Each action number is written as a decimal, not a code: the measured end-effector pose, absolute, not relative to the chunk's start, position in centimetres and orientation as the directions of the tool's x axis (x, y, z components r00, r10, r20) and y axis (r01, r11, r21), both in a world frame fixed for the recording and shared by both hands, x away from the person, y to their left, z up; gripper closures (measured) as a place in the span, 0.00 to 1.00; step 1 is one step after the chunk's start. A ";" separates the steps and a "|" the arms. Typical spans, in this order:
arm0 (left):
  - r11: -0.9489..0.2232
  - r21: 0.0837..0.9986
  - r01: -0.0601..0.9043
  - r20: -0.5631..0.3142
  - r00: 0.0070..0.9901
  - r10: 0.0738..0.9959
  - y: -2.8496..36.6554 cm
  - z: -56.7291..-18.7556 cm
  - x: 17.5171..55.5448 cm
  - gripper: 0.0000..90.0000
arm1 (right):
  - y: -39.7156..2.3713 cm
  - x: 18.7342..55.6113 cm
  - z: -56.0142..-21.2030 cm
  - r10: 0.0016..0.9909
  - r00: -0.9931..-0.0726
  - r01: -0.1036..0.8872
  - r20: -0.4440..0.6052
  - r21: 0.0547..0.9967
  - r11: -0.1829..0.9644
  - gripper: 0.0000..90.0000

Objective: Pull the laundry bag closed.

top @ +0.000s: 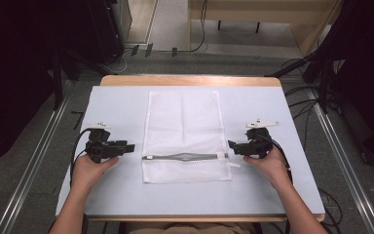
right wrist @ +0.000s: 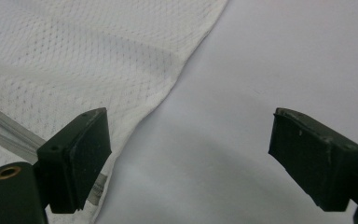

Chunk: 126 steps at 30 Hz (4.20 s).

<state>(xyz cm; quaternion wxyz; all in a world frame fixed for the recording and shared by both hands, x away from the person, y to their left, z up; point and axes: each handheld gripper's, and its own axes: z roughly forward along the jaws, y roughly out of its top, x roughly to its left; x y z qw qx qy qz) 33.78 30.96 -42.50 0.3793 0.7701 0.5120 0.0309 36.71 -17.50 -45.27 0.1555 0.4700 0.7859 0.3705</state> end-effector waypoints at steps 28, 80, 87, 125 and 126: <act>-0.192 0.607 0.771 -0.322 0.460 0.828 30.7 -42.9 34.8 0.41 | -17.0 36.1 -45.6 0.832 -0.539 0.649 0.133 0.695 0.309 0.19; -0.192 0.625 0.757 -0.331 0.479 0.813 30.8 -42.2 31.8 0.45 | -10.6 35.0 -43.4 0.661 -0.733 0.548 0.158 0.713 0.438 0.56; -0.205 0.611 0.765 -0.328 0.480 0.813 30.7 -42.4 31.8 0.46 | -9.3 34.6 -43.1 0.638 -0.751 0.545 0.170 0.704 0.455 0.55; -0.219 0.609 0.763 -0.320 0.488 0.812 30.6 -42.8 32.9 0.46 | 0.3 35.2 -42.8 0.503 -0.829 0.511 0.244 0.697 0.504 0.72; -0.219 0.607 0.764 -0.320 0.488 0.812 30.6 -42.9 33.0 0.46 | 0.5 35.2 -42.9 0.499 -0.830 0.512 0.249 0.696 0.504 0.73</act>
